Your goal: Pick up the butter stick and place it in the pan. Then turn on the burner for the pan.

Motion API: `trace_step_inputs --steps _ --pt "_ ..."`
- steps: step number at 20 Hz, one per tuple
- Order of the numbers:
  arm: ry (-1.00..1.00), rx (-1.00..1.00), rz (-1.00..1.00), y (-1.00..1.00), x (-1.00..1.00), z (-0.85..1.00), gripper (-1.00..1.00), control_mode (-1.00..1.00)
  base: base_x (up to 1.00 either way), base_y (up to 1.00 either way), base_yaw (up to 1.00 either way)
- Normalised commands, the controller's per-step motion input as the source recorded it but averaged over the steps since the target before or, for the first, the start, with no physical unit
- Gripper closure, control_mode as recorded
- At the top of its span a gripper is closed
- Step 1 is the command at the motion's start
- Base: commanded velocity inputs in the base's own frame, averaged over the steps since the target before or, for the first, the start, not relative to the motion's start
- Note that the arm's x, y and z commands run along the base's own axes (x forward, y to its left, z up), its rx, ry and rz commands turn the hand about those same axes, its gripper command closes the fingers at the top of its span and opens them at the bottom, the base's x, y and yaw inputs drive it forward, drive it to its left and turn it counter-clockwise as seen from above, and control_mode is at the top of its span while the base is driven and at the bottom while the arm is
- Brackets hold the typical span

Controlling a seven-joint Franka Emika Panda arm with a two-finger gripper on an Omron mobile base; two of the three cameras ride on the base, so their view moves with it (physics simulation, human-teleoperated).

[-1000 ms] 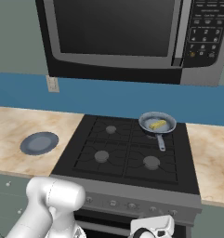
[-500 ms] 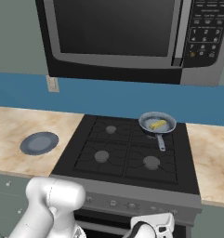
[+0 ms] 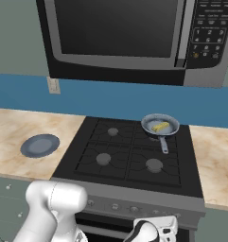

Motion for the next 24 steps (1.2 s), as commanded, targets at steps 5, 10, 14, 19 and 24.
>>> trace_step_inputs --steps 5,10,14,19,24 --pt "0.02 0.06 0.0 -0.09 0.09 -0.12 -1.0 -1.0 0.0 0.0 0.0" --pt "0.02 0.06 0.0 -0.02 0.12 -0.07 -1.0 -1.0 0.0 0.0 0.0" --pt "0.0 0.05 0.0 0.0 0.14 -0.14 -1.0 -1.0 0.0 0.0 0.0" --pt "0.0 0.01 0.0 0.01 0.13 -0.27 -1.0 -1.0 0.0 0.0 0.0" --pt "0.0 0.0 0.0 0.07 0.09 -0.29 -1.0 -1.0 0.0 0.0 0.0"
